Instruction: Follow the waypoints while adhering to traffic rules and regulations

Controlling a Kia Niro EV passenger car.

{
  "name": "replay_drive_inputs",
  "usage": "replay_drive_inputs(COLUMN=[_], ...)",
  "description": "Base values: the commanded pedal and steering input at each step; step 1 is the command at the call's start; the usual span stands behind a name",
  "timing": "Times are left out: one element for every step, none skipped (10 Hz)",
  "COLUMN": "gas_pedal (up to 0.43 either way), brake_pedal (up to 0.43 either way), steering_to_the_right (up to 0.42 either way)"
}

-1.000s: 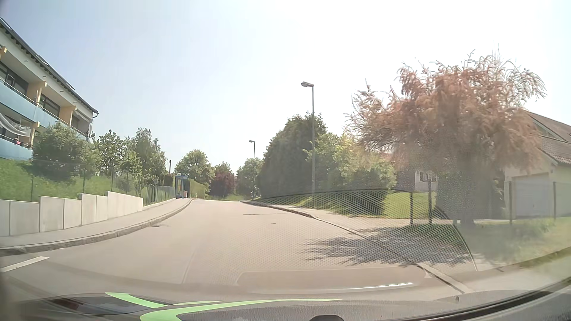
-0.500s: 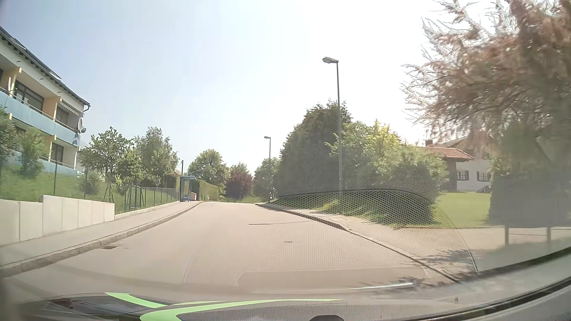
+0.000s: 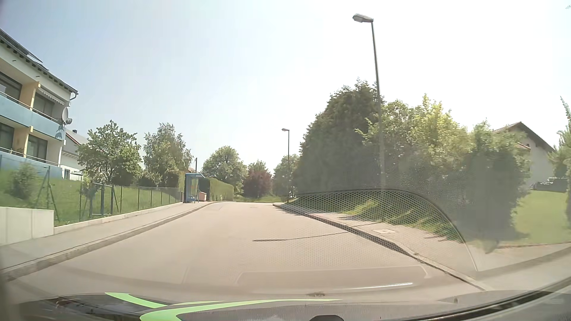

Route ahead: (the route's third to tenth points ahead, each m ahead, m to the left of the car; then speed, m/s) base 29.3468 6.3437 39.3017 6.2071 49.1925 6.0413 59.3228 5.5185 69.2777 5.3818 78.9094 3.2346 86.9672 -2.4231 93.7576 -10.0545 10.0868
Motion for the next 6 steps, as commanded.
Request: replay_drive_inputs(gas_pedal=[0.311,0.311,0.311,0.311,0.311,0.311], brake_pedal=[0.000,0.000,0.000,0.000,0.000,0.000], steering_to_the_right=[-0.059,-0.058,-0.055,-0.052,-0.048,-0.046])
